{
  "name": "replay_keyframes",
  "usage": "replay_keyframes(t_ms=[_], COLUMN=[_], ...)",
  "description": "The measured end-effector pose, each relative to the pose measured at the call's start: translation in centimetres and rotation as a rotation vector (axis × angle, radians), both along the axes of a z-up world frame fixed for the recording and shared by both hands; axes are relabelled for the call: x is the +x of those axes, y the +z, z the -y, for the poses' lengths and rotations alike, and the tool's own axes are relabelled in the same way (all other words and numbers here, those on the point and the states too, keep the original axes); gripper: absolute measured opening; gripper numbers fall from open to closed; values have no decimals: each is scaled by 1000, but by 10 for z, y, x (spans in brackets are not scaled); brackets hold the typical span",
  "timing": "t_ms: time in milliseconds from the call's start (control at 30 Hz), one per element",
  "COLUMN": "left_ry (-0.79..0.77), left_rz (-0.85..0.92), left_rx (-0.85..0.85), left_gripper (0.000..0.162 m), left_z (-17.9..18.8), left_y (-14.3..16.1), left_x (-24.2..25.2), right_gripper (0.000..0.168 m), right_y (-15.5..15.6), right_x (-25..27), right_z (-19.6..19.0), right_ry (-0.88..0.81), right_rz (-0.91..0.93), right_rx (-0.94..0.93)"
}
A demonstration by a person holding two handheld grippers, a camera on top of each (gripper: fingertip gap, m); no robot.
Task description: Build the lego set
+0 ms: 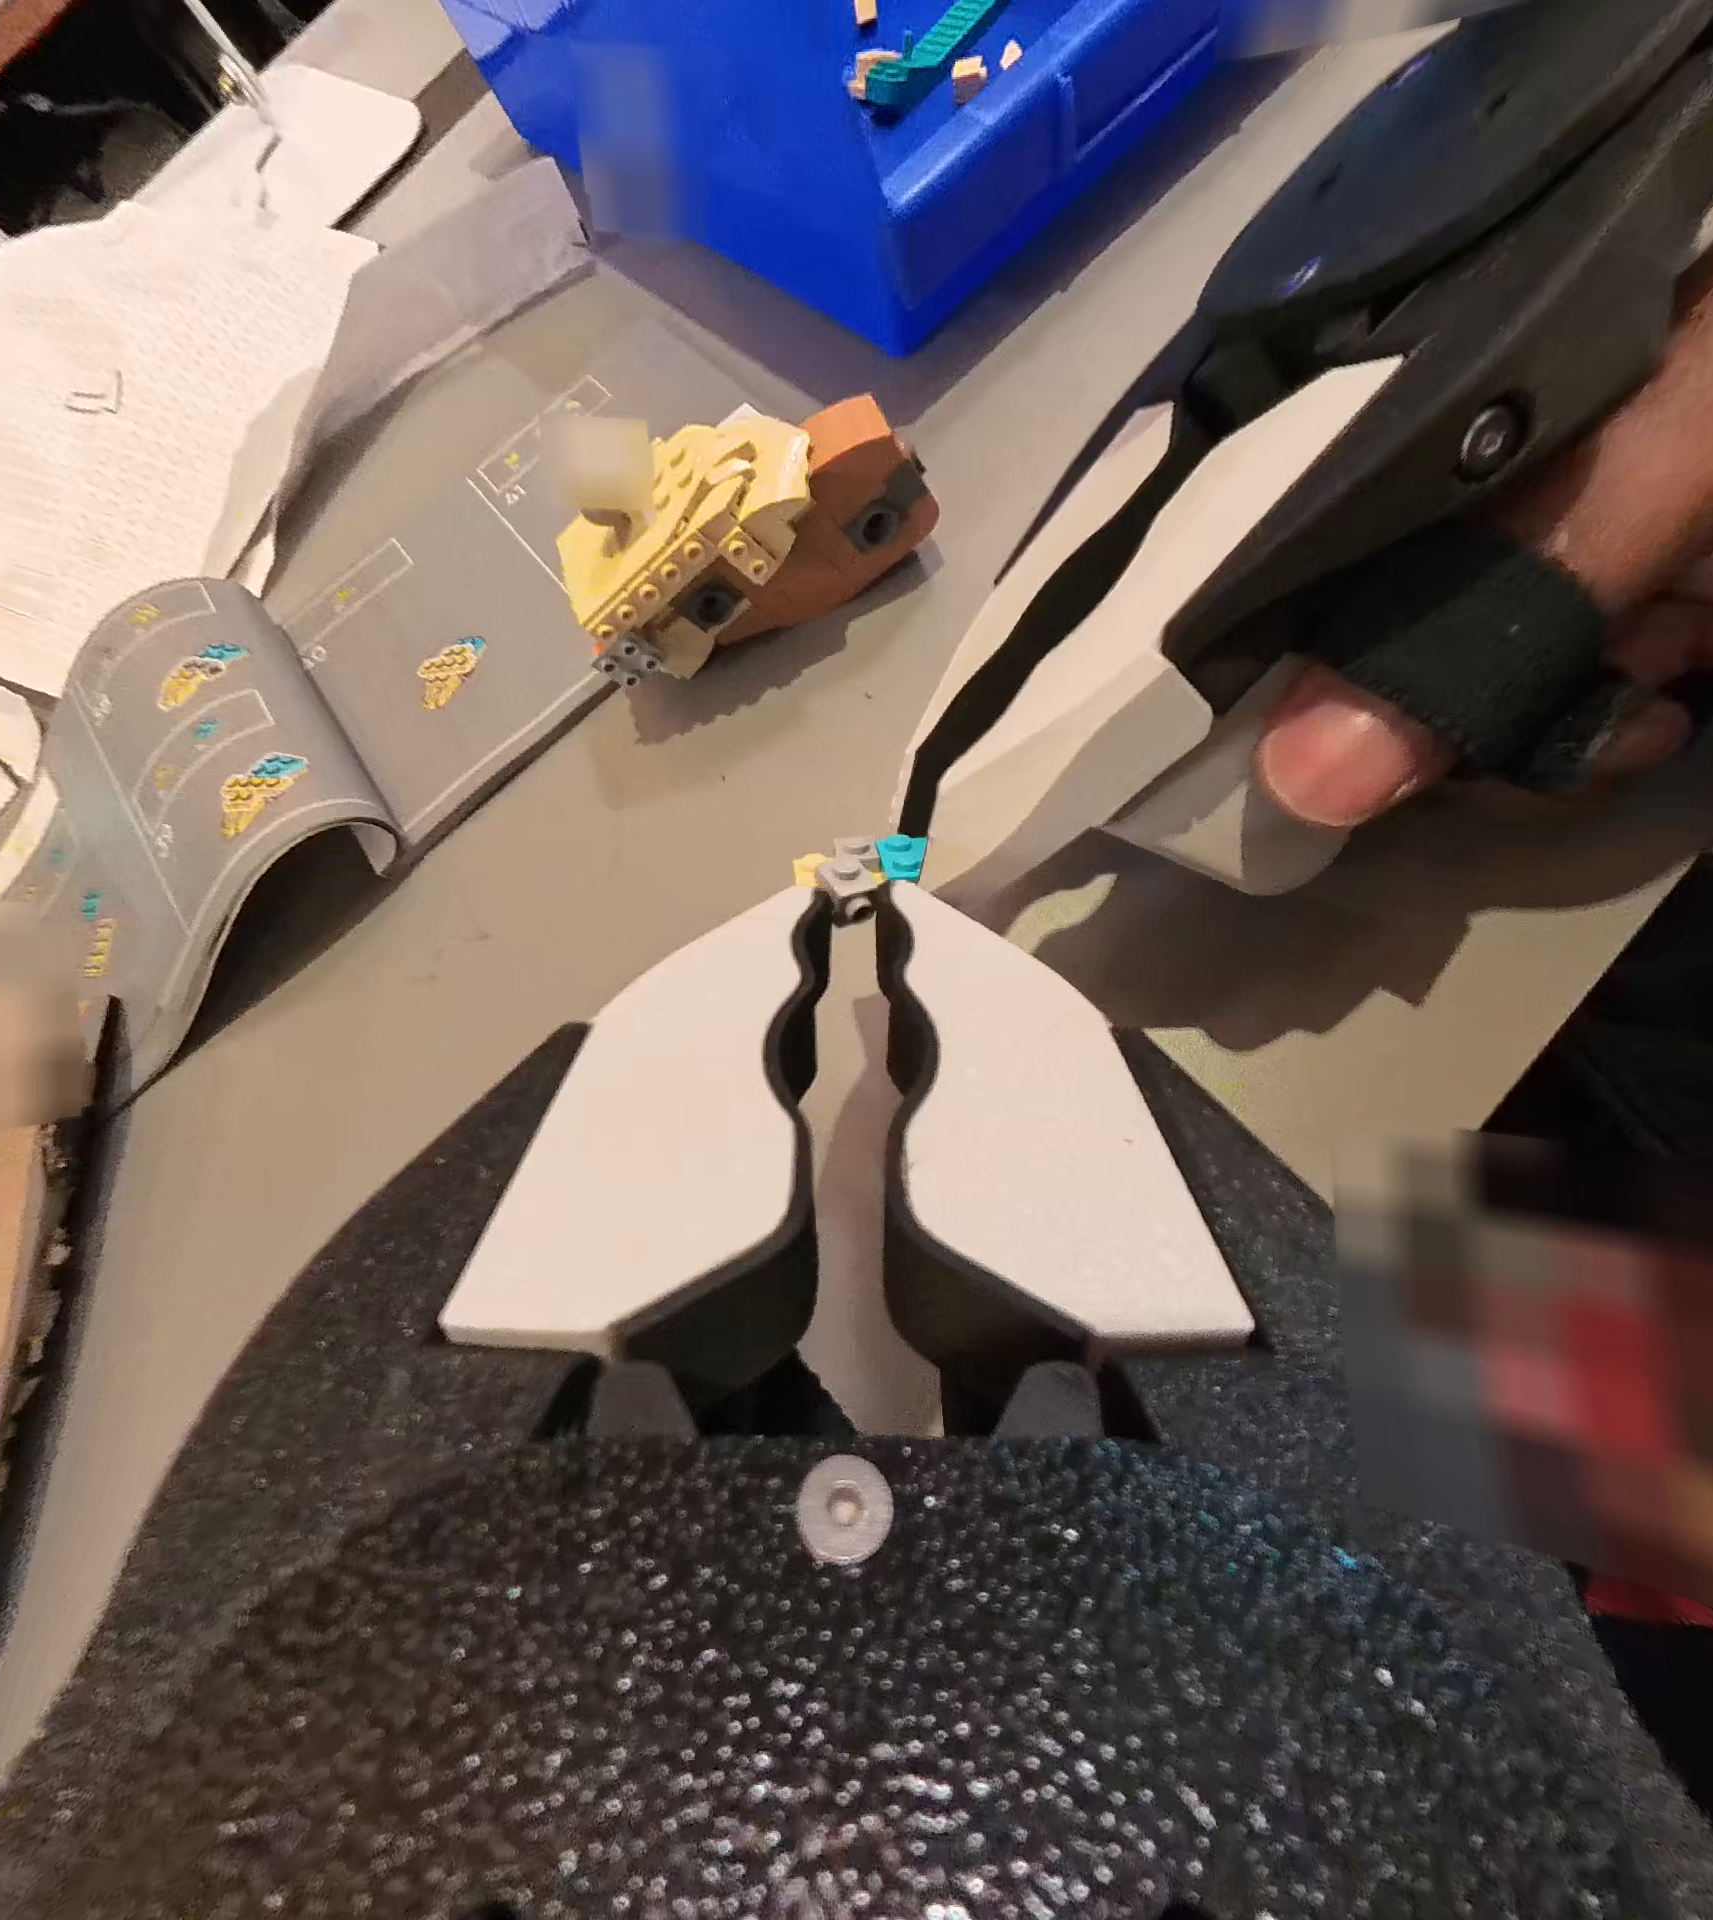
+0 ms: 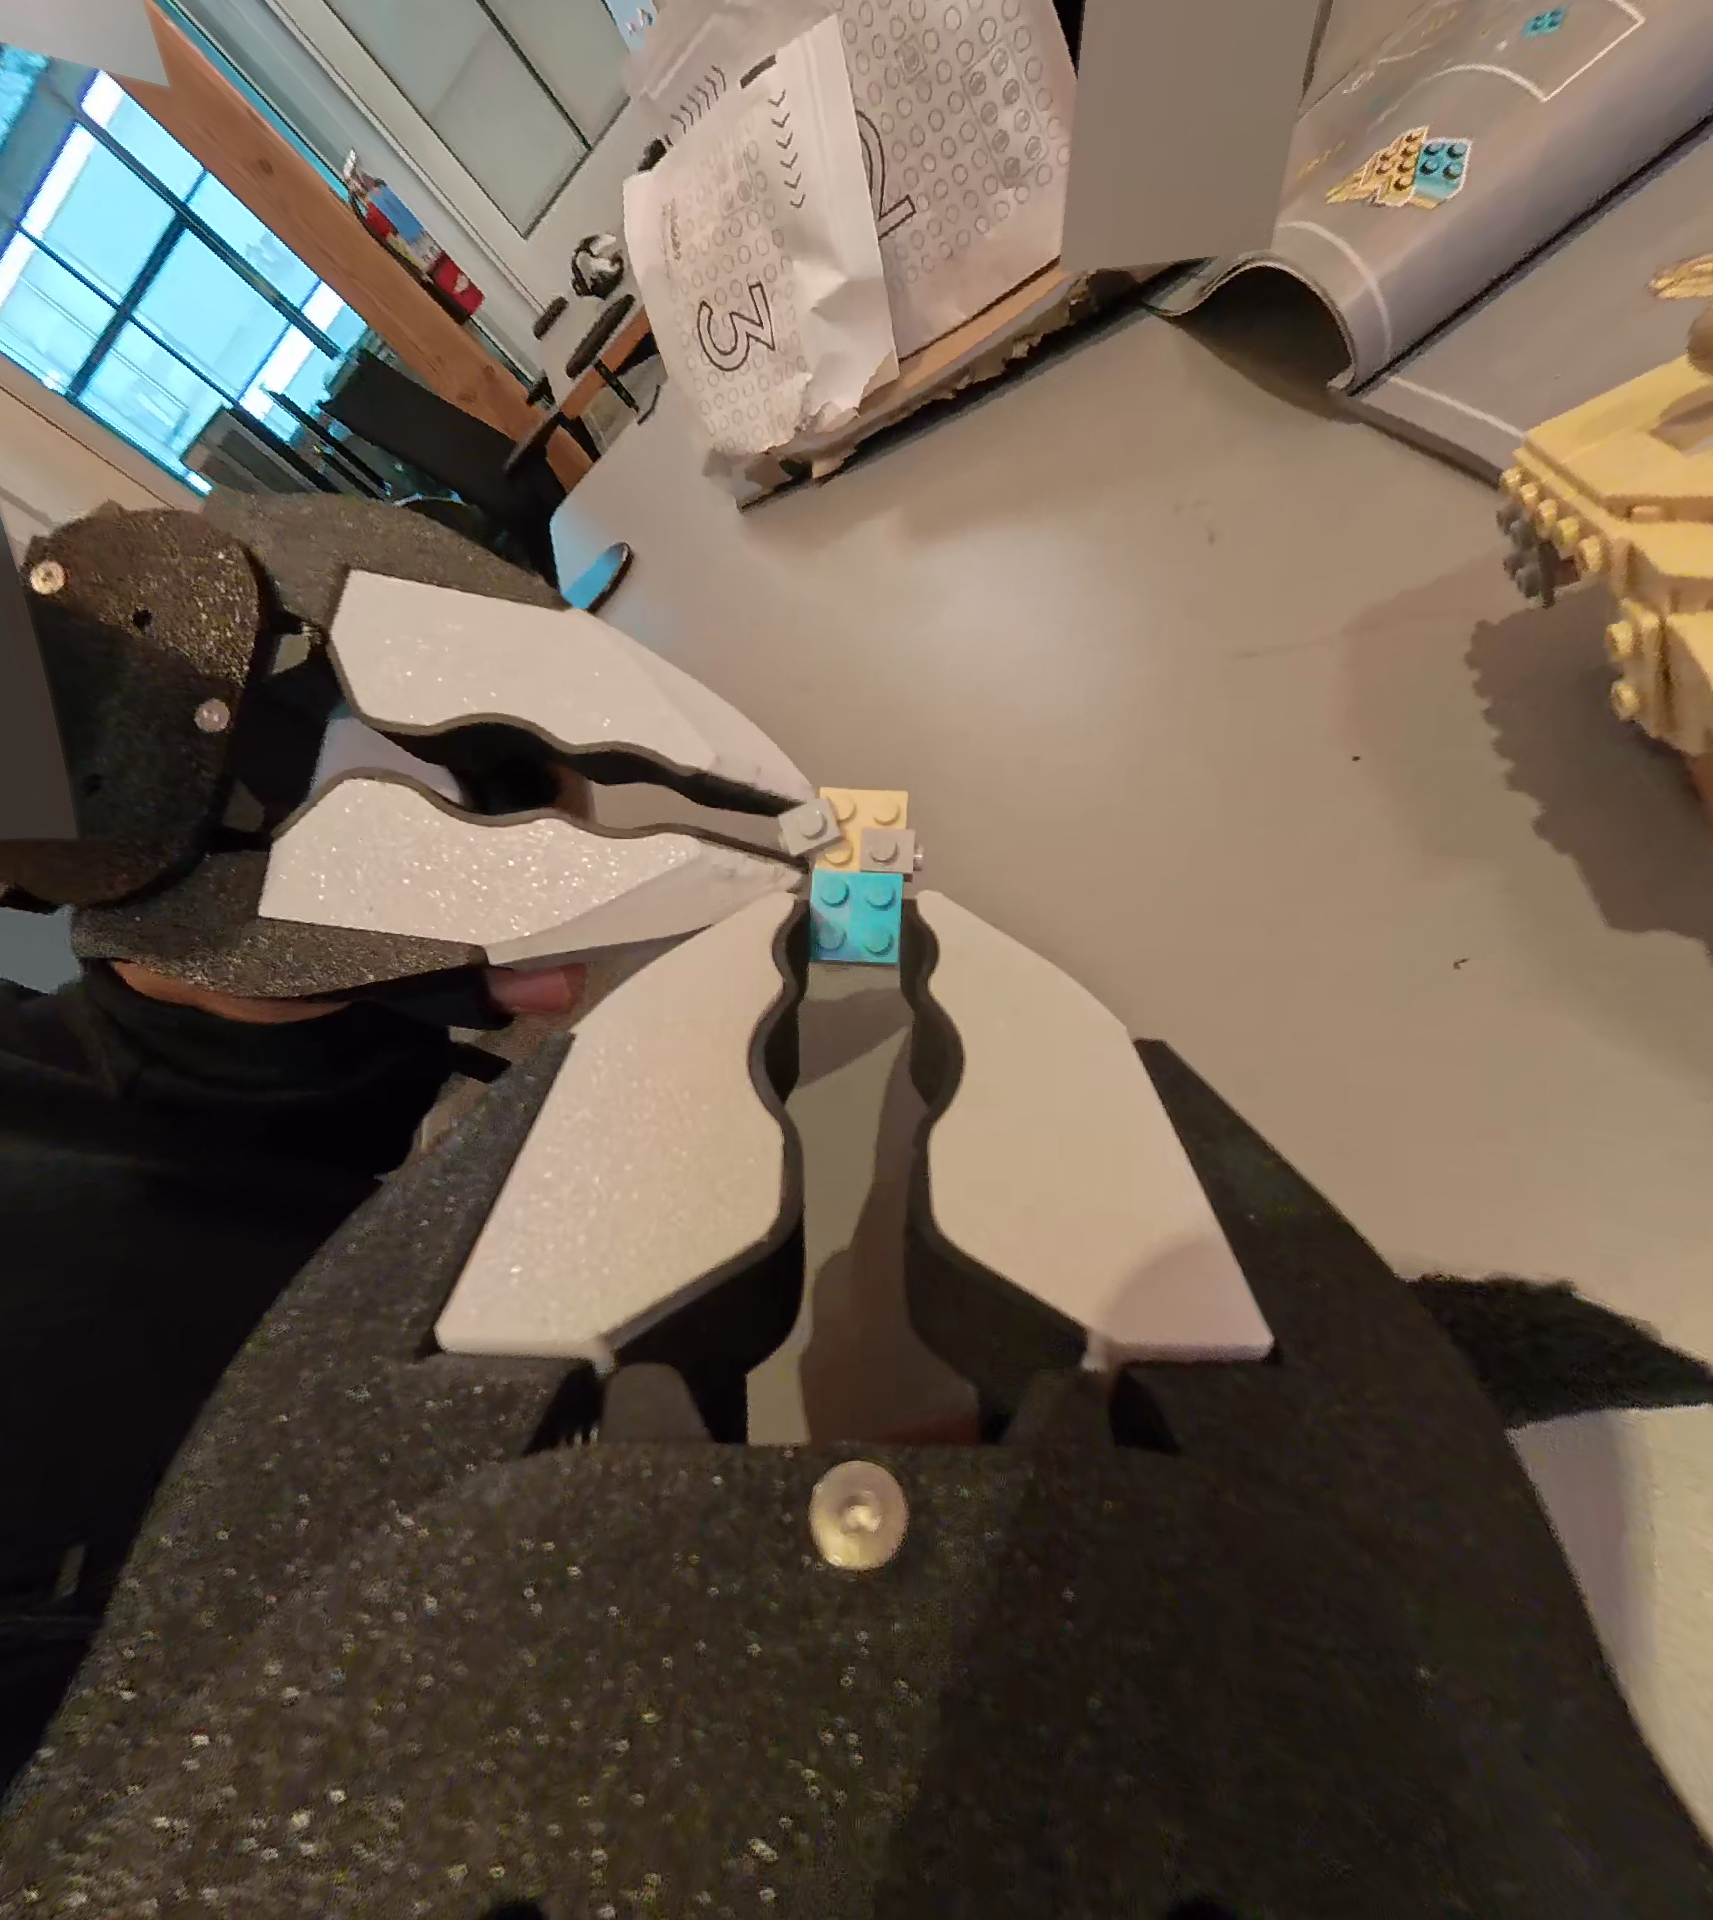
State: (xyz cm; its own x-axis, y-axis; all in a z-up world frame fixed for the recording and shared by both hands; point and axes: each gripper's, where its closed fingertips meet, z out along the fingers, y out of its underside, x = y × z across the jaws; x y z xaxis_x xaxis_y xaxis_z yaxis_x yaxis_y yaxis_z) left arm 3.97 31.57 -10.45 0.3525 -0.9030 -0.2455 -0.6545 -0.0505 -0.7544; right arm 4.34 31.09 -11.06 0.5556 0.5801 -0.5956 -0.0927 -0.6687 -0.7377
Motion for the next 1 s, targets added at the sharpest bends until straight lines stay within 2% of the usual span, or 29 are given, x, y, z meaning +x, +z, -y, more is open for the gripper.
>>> replay_keyframes(t_ms=[300, 1000], left_ry=[-3, -13], left_rz=[-48, -7], left_rx=[115, 184], left_gripper=[8, 8], left_z=[-1, -2], left_y=[4, 8], left_x=[0, 3], right_gripper=[16, 16], right_y=[3, 6], right_x=[0, 2], right_z=[1, 1], right_ry=[-3, -4], right_rz=[-40, -83], right_rx=[-10, -24])
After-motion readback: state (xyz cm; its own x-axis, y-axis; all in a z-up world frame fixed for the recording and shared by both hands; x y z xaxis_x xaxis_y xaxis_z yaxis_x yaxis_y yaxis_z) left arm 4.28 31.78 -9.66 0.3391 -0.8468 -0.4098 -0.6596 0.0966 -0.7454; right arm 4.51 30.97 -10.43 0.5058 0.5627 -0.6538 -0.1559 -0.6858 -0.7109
